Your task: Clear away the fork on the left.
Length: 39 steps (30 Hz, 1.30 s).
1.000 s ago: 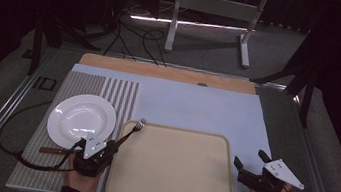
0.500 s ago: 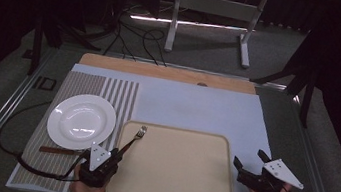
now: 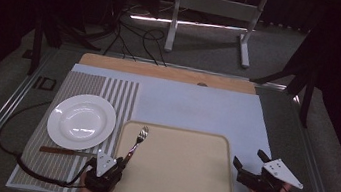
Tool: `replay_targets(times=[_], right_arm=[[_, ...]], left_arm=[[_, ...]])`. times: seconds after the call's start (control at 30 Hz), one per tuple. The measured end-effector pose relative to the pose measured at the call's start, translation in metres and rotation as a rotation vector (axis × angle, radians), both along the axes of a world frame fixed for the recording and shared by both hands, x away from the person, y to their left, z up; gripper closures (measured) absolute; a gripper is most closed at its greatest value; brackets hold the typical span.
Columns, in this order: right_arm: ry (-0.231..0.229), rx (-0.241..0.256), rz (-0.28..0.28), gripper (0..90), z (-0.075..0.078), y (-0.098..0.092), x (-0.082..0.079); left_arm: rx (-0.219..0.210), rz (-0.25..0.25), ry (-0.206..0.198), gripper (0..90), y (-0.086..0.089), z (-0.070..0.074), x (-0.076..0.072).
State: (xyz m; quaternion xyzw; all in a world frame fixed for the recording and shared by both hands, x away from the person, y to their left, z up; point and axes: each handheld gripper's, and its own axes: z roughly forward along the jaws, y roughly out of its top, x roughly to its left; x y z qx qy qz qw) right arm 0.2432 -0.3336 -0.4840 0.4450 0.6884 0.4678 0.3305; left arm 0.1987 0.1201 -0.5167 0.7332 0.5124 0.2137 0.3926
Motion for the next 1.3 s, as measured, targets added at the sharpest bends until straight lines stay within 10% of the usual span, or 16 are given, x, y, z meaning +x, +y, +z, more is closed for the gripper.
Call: replay_targets(times=[0.2, 0.67, 1.07, 1.3], right_arm=[[0.0, 0.0, -0.001, 9.3, 0.0, 0.0, 0.0], [0.0, 0.001, 0.0, 9.3, 0.0, 0.0, 0.0], [0.002, 0.0, 0.004, 9.2, 0.0, -0.001, 0.0], [0.006, 0.004, 0.016, 9.2, -0.001, 0.0, -0.001]], left_arm=[[-0.005, 0.001, -0.005, 75.0, 0.002, 0.001, 0.001], [-0.061, -0.038, -0.132, 33.1, 0.033, 0.037, 0.018], [0.002, -0.06, -0.278, 8.4, 0.08, 0.06, 0.028], [-0.093, -0.072, -0.283, 2.5, 0.118, 0.056, 0.031]])
